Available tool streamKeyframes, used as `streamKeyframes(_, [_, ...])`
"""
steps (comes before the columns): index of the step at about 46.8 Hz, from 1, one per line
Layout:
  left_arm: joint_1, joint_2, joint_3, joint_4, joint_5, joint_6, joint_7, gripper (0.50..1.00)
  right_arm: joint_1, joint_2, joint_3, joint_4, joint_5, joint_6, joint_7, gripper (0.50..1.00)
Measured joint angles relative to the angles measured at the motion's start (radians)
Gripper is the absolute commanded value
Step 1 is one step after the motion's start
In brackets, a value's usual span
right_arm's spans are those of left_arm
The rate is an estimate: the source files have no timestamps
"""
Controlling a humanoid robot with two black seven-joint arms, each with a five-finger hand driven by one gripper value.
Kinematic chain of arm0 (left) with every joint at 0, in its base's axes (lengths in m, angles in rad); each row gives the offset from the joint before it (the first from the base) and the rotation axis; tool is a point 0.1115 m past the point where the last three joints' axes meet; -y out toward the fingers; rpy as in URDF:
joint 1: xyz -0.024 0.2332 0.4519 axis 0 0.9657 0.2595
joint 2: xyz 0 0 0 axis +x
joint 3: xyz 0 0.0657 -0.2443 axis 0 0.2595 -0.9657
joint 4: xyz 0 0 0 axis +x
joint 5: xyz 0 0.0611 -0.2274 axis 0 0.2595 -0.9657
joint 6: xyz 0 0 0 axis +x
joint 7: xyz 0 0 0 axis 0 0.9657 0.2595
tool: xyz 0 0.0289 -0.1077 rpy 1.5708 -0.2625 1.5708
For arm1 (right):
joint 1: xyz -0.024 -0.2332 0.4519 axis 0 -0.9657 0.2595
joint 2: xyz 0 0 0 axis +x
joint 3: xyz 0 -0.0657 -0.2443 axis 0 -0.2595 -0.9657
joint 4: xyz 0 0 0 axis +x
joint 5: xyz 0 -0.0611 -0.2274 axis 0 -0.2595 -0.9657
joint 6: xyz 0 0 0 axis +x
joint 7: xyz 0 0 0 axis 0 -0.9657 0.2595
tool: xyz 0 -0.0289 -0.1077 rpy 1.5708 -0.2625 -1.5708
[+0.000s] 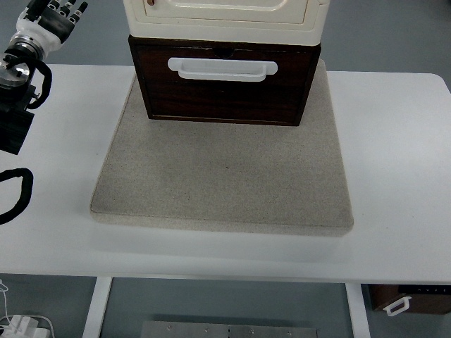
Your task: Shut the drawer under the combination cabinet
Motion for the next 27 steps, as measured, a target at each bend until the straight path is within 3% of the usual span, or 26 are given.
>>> streamKeyframes(27, [0.005,-0.083,0.000,-0.005,-0.017,-0.001,-0.033,1.000,0.000,0.000,0.002,0.000,0.000,0.000,0.000,0.952])
